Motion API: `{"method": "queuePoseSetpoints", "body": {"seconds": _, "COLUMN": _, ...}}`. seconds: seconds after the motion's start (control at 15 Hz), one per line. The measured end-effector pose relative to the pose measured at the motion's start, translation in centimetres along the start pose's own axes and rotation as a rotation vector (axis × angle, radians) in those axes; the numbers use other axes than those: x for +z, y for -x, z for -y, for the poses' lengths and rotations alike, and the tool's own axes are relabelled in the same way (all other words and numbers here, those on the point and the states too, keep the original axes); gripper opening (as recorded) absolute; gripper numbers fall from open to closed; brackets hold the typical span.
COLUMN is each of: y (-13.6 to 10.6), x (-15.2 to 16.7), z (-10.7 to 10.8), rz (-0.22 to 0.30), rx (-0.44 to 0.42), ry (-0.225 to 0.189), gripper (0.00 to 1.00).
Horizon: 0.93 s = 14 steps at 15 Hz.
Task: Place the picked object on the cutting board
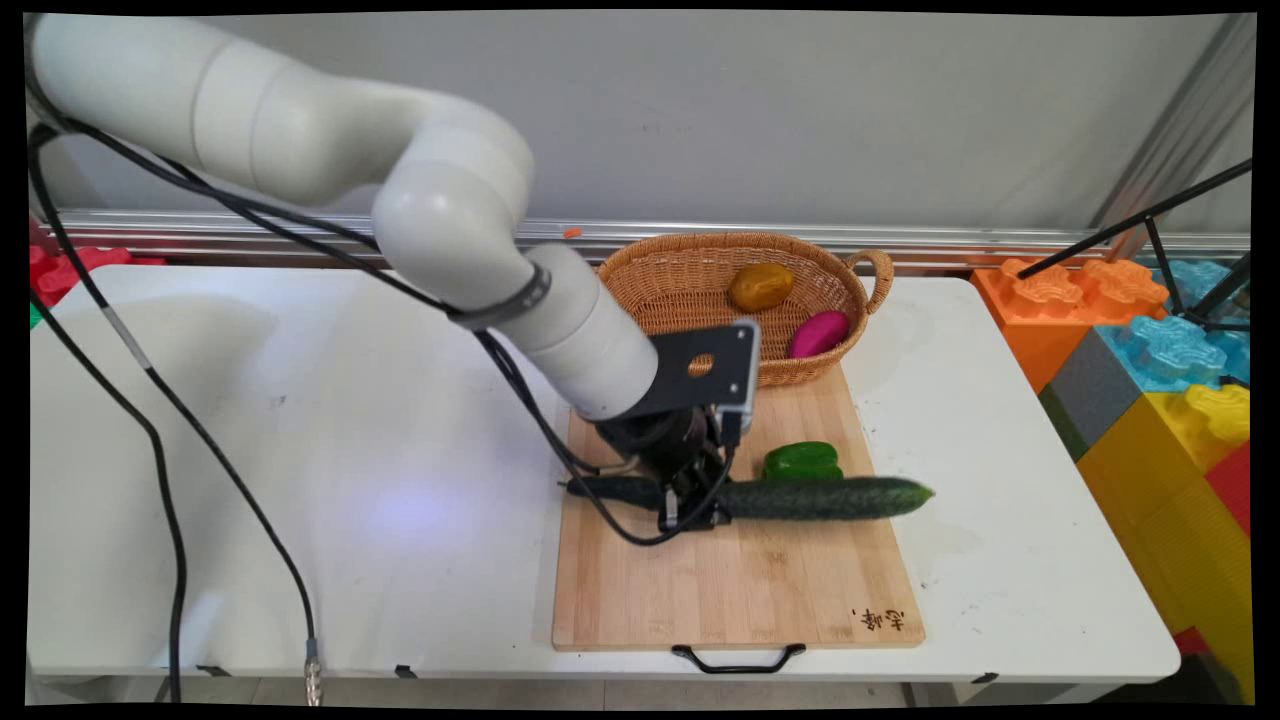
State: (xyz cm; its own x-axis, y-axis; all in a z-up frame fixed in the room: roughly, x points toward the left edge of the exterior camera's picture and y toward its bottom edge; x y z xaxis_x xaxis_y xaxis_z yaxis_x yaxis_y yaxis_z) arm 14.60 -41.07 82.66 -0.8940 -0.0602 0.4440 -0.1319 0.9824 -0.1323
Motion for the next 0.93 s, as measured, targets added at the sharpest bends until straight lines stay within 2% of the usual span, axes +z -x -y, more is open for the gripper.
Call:
{"method": "queuePoseSetpoints", "body": {"seconds": 0.53, "y": 1.8, "x": 3.4, "z": -0.9, "rz": 0.012, "rx": 0.018, "ry": 0.038, "gripper": 0.0}}
{"method": "queuePoseSetpoints", "body": {"seconds": 0.6, "y": 1.8, "x": 3.6, "z": -1.0, "rz": 0.01, "rx": 0.022, "ry": 0.041, "gripper": 1.0}}
{"method": "queuePoseSetpoints", "body": {"seconds": 0.93, "y": 1.7, "x": 4.0, "z": -1.2, "rz": 0.008, "rx": 0.024, "ry": 0.049, "gripper": 1.0}}
